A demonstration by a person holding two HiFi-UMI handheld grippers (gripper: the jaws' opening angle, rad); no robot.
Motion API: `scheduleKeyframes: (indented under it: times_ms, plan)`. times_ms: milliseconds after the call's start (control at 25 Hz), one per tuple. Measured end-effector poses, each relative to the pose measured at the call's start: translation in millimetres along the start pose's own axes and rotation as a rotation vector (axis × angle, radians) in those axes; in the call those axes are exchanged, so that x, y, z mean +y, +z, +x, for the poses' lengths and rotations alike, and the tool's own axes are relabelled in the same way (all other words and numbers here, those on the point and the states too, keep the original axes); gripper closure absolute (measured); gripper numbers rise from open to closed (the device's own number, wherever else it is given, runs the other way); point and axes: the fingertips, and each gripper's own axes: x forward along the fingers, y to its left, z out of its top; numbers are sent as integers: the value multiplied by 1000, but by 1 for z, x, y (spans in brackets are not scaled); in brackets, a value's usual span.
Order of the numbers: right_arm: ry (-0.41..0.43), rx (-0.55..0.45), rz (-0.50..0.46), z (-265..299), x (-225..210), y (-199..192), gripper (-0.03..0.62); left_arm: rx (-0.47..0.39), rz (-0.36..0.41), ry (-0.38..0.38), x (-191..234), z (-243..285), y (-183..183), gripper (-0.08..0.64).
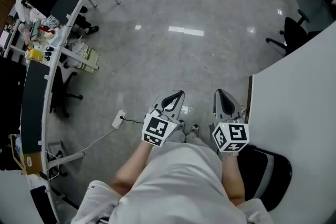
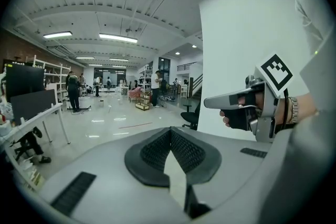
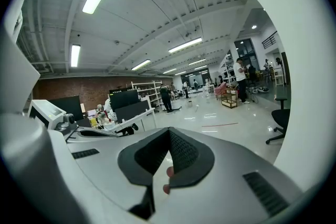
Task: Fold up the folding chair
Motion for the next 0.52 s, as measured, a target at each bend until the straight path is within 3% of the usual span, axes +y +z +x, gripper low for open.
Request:
scheduleKeyframes:
  times_ms: [520]
  plan:
    - [14, 44, 2, -8, -16, -22, 588, 24, -15, -3, -21, 9, -15, 548]
